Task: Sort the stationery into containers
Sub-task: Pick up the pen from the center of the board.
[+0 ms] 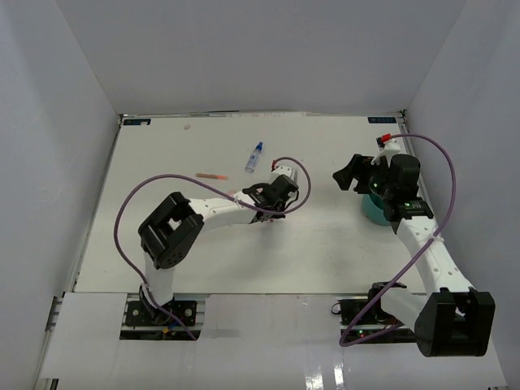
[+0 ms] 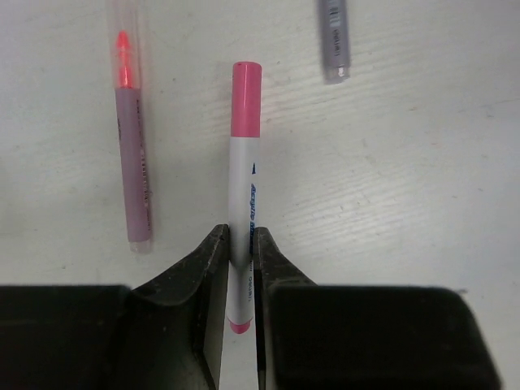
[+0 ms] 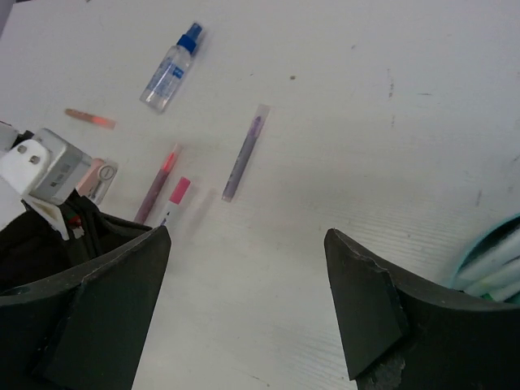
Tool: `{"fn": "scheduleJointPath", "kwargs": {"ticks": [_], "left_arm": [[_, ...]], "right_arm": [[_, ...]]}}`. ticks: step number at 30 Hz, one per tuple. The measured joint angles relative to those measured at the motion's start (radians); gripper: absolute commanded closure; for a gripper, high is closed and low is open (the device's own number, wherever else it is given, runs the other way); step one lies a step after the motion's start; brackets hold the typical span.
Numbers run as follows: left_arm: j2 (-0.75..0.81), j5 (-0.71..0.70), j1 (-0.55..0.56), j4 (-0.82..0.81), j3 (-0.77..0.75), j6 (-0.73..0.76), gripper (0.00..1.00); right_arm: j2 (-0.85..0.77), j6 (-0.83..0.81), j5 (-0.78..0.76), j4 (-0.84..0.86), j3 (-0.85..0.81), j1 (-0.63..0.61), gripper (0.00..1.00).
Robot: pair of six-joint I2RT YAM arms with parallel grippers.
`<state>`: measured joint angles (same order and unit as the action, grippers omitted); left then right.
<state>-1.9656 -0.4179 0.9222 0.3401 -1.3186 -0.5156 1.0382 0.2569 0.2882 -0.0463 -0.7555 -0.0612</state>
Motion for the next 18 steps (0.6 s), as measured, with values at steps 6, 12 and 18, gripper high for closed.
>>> {"fn": "scheduleJointPath", "kwargs": {"ticks": [6, 12, 18], "left_arm": [[0.249, 0.120, 0.000, -0.203, 0.202, 0.123, 0.84], [0.407, 0.241, 0.001, -0.404, 0.320, 0.245, 0.83], [0.462, 0.314, 0.003, -0.509, 0.386, 0.322, 0.83]], "right_arm": [[0.090, 0.047, 0.163, 0.026, -0.022, -0.019, 0.18], [0.192, 0.102, 0.261, 0.055, -0.076, -0.108, 0.18], [0.272, 0.165, 0.330, 0.117, -0.100, -0.196, 0.19]]}}
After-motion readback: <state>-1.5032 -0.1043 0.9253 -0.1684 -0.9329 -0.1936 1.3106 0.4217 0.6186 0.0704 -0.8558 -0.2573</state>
